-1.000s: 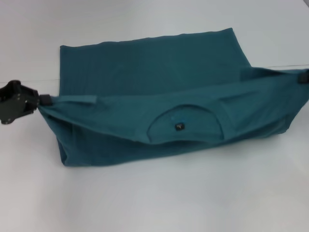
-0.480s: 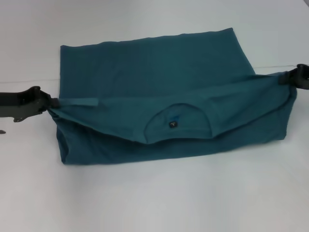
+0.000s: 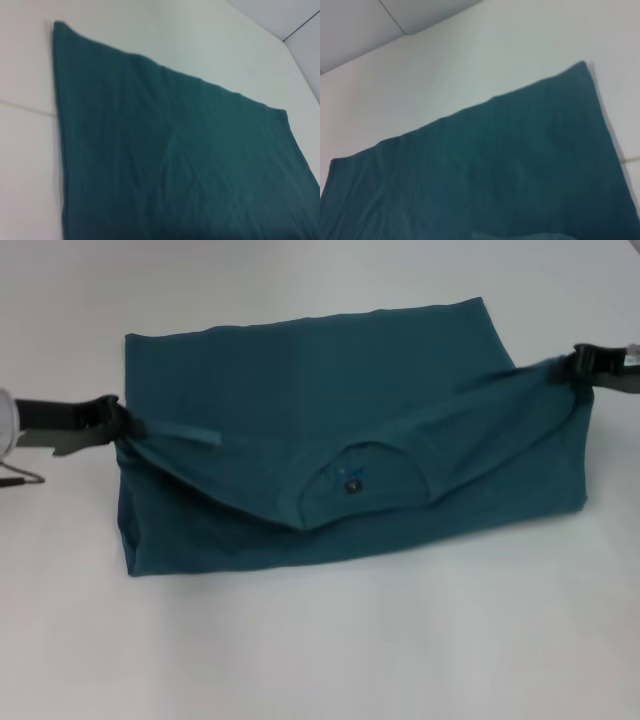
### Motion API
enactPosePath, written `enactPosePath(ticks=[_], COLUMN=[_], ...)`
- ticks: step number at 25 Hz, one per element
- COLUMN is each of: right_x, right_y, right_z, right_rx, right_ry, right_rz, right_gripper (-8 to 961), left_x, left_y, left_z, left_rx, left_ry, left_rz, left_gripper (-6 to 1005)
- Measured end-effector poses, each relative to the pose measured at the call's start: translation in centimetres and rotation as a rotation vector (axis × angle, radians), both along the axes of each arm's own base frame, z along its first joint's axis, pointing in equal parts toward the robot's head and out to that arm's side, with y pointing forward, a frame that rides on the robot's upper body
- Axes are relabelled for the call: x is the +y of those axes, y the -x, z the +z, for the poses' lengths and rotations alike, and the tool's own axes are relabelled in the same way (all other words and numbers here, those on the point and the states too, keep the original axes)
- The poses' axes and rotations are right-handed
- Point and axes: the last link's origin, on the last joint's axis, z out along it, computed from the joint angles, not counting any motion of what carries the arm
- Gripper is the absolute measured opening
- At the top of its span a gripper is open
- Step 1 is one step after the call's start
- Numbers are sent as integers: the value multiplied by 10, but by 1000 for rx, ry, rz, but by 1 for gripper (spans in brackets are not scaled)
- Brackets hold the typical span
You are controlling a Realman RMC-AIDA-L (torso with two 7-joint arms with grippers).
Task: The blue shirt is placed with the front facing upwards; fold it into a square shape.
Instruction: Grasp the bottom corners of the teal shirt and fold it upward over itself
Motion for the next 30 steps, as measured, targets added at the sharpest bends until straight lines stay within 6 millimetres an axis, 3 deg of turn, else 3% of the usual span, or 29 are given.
enactPosePath(ticks=[12,30], right_x=[28,40], right_y=[8,15], right_z=[-23,-35], right_rx=[-188,-271], right_ry=[-51,-109], right_rz=[-8,15], right_gripper=[41,43], left_x=[20,24], left_y=[-4,-7], left_z=[-5,-22], left_rx=[126,201], left_ry=[-96,-148], left_rz=[-32,-69], left_gripper=[33,33])
